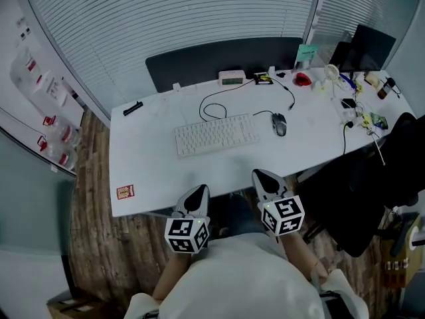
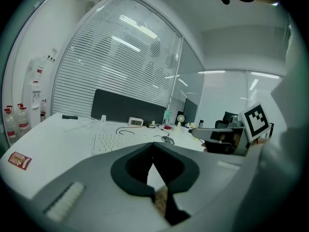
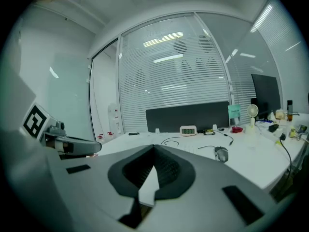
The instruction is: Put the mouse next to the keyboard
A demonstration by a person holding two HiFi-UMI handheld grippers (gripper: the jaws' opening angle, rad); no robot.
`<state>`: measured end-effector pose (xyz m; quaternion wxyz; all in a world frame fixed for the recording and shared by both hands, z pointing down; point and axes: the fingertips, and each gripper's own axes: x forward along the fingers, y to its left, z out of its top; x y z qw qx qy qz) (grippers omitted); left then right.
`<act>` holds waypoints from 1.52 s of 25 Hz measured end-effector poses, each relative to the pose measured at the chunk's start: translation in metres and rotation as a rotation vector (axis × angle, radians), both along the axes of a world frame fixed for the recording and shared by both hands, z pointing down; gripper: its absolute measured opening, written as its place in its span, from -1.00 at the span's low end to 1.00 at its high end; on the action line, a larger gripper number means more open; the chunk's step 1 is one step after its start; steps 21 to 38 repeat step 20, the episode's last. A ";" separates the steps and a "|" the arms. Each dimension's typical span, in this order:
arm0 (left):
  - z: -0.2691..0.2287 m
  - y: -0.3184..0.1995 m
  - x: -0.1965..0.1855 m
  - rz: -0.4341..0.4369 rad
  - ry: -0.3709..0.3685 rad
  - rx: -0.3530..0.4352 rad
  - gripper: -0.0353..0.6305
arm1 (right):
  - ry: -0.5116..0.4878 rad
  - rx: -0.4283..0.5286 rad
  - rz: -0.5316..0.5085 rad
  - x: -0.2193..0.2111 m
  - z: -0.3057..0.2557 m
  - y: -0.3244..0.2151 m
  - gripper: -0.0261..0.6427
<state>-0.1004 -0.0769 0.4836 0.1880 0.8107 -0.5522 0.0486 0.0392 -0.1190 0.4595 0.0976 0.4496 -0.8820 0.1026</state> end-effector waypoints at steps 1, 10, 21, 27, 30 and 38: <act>0.000 0.000 0.000 0.002 0.001 -0.001 -0.86 | 0.000 0.001 -0.004 -0.001 0.000 0.000 -0.92; 0.003 -0.003 0.002 0.011 -0.003 -0.008 -0.86 | -0.014 0.006 -0.009 0.000 -0.001 -0.007 -0.92; 0.002 -0.011 0.004 0.018 -0.001 -0.011 -0.86 | -0.013 0.008 -0.024 -0.002 -0.003 -0.015 -0.92; 0.002 -0.011 0.004 0.018 -0.001 -0.011 -0.86 | -0.013 0.008 -0.024 -0.002 -0.003 -0.015 -0.92; 0.002 -0.011 0.004 0.018 -0.001 -0.011 -0.86 | -0.013 0.008 -0.024 -0.002 -0.003 -0.015 -0.92; 0.002 -0.011 0.004 0.018 -0.001 -0.011 -0.86 | -0.013 0.008 -0.024 -0.002 -0.003 -0.015 -0.92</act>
